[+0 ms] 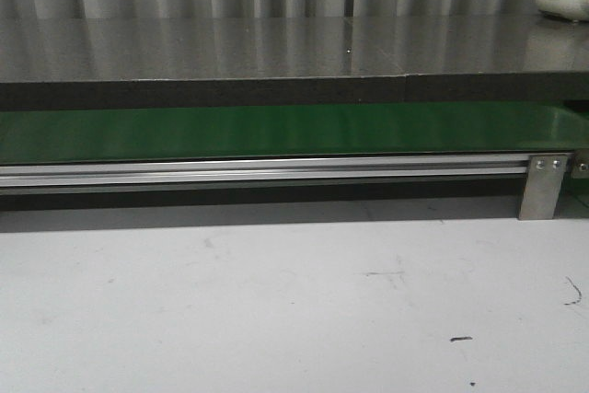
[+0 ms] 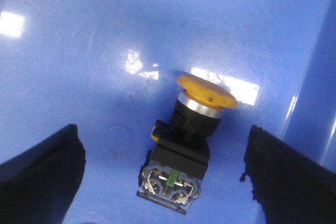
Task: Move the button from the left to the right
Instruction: 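Grasp the yellow-capped button with the left gripper and lift it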
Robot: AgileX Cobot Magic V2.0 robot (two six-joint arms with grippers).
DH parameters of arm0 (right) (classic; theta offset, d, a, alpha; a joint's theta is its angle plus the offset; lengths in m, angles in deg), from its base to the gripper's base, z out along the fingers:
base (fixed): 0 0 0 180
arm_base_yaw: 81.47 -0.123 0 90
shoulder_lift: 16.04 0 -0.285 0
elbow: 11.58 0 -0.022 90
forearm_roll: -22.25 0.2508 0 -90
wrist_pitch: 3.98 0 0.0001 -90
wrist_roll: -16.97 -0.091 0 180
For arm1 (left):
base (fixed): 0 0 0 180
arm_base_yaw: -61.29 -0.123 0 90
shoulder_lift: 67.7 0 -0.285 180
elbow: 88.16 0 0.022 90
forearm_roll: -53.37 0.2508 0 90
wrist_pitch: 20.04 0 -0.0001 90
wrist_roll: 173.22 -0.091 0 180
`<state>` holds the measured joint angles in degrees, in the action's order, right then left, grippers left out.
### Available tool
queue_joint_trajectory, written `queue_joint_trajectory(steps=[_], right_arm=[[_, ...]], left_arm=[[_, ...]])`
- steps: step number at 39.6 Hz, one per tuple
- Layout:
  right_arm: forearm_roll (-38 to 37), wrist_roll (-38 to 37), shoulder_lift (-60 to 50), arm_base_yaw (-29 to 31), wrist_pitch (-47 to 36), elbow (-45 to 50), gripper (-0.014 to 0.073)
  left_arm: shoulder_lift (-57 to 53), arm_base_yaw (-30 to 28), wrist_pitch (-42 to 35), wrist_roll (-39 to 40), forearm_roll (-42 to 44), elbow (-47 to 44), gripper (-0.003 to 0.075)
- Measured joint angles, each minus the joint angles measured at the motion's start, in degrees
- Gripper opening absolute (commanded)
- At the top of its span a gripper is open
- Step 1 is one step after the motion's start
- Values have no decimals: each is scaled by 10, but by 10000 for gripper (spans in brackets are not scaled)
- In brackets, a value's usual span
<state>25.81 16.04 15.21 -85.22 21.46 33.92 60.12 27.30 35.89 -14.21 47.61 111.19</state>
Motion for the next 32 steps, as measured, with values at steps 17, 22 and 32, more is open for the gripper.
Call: queue_joint_trajectory(steps=[17, 22, 32], right_arm=[[0, 0, 0, 0, 0, 0, 645], [0, 0, 0, 0, 0, 0, 645], [0, 0, 0, 0, 0, 0, 645]], left_arm=[[40, 1, 9, -28, -9, 3, 457], [47, 1, 21, -29, 9, 4, 397], [57, 6, 27, -30, 20, 4, 239]])
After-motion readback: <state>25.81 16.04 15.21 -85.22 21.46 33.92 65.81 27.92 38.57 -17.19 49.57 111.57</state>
